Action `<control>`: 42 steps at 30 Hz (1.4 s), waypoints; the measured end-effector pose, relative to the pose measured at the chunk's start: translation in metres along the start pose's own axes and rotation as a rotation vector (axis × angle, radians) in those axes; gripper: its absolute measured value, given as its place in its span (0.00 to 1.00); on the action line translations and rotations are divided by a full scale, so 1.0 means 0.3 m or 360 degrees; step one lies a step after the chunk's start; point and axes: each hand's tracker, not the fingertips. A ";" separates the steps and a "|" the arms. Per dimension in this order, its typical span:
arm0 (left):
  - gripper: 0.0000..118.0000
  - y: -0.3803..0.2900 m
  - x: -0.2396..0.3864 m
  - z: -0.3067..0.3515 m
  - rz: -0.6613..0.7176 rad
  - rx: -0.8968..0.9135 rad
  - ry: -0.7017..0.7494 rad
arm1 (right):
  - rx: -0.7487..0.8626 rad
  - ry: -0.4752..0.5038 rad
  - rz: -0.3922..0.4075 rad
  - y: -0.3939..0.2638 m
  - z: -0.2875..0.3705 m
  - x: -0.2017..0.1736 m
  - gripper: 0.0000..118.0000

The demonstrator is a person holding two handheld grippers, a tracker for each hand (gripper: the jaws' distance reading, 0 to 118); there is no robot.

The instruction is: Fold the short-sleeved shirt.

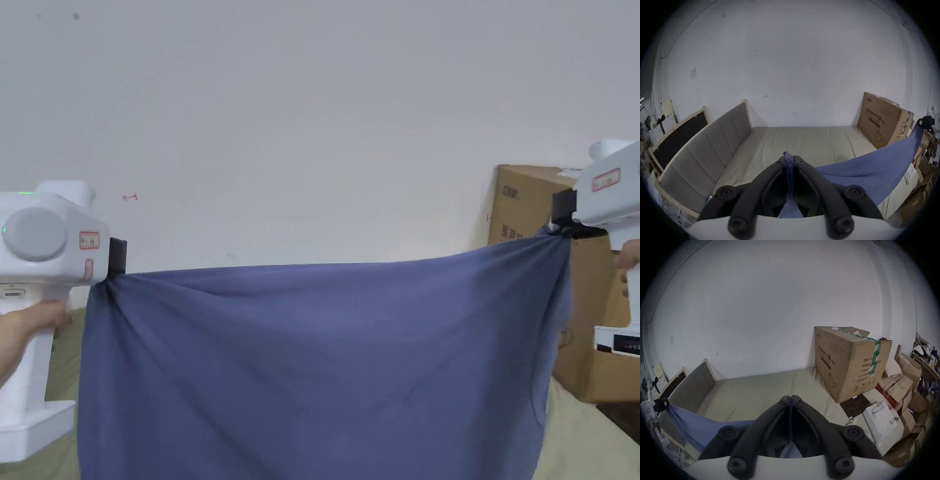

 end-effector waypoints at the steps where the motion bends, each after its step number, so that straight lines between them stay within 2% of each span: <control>1: 0.05 0.034 0.003 -0.022 -0.0007 0.0016 0.0005 | 0.0018 -0.0006 -0.0022 0.026 -0.016 -0.005 0.01; 2: 0.05 0.072 0.002 -0.049 -0.0006 0.0023 0.0020 | 0.0060 -0.0020 -0.0064 0.056 -0.030 -0.013 0.01; 7: 0.05 0.283 -0.006 -0.211 0.0032 0.0129 0.0105 | 0.0124 0.0001 -0.0090 0.254 -0.148 -0.088 0.01; 11: 0.05 0.474 0.007 -0.332 -0.0037 0.0259 0.0170 | 0.0262 0.0008 -0.0158 0.433 -0.243 -0.142 0.01; 14: 0.05 0.591 0.028 -0.405 -0.0074 0.0358 0.0254 | 0.0307 0.0016 -0.0163 0.548 -0.280 -0.186 0.01; 21: 0.05 0.716 0.083 -0.503 -0.0071 0.0490 0.0318 | 0.0435 -0.0015 -0.0178 0.674 -0.330 -0.223 0.01; 24: 0.05 0.672 0.093 -0.572 -0.0060 0.0511 0.0361 | 0.0410 -0.0034 -0.0065 0.631 -0.392 -0.234 0.01; 25: 0.05 0.638 0.087 -0.609 -0.0005 0.0485 0.0361 | 0.0405 -0.0021 -0.0075 0.601 -0.422 -0.232 0.01; 28: 0.05 0.520 0.091 -0.733 0.0083 0.0381 0.0364 | 0.0250 -0.0036 -0.0023 0.495 -0.573 -0.226 0.01; 31: 0.05 0.361 0.102 -0.897 0.0051 0.0198 0.0329 | 0.0052 -0.0114 0.0004 0.351 -0.784 -0.215 0.01; 35: 0.05 0.073 0.132 -1.159 -0.0042 -0.0105 0.0378 | -0.0240 -0.0150 -0.0013 0.055 -1.086 -0.205 0.01; 38: 0.05 -0.178 0.156 -1.369 -0.0050 -0.0367 0.0383 | -0.0482 -0.0218 0.0041 -0.201 -1.296 -0.196 0.01; 42: 0.05 -0.493 0.172 -1.532 -0.0131 -0.0656 0.0330 | -0.0777 -0.0253 0.0070 -0.519 -1.452 -0.169 0.01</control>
